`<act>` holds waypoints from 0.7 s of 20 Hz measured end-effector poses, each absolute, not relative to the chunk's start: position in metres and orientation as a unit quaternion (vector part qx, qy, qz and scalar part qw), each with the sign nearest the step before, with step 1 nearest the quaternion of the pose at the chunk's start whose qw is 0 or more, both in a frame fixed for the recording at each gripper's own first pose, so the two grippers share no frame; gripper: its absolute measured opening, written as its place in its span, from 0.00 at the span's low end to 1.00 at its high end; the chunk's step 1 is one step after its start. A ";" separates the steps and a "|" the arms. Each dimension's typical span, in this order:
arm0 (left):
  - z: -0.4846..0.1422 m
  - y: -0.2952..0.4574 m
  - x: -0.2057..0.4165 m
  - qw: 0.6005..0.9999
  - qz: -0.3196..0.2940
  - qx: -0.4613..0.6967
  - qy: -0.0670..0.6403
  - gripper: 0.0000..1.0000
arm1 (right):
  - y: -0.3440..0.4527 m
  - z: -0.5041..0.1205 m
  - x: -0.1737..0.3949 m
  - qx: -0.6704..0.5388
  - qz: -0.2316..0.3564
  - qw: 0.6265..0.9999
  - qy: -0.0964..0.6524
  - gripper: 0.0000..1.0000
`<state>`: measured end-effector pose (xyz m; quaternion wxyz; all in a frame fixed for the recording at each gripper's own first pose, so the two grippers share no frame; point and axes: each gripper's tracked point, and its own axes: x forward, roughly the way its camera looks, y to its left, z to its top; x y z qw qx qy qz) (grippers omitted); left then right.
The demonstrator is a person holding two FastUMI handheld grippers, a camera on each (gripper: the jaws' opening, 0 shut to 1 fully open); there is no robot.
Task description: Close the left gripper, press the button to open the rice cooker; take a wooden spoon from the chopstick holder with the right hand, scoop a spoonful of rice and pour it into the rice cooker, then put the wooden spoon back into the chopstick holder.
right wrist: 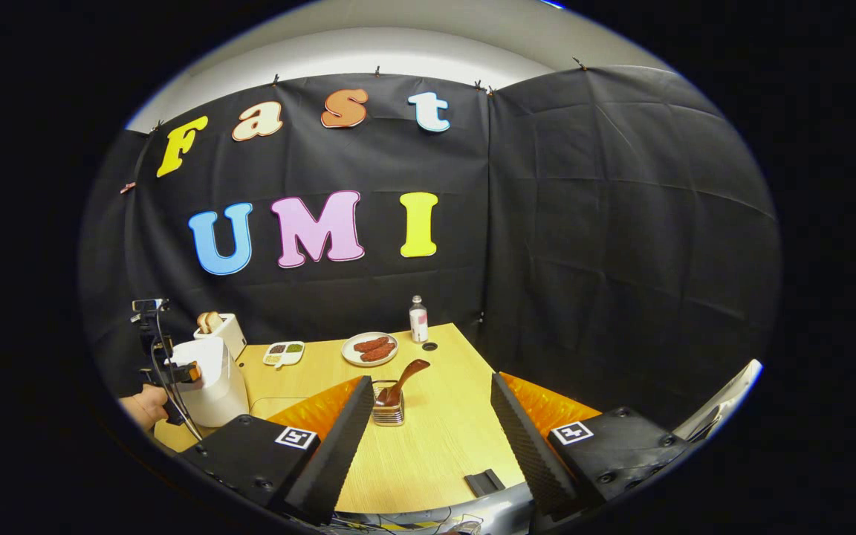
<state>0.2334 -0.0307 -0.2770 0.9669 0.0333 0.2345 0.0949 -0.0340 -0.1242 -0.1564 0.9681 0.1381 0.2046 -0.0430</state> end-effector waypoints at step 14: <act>-0.166 -0.052 0.188 0.993 0.020 -0.005 0.121 0.96 | -0.102 -0.127 -0.001 0.122 0.011 0.981 0.153 0.98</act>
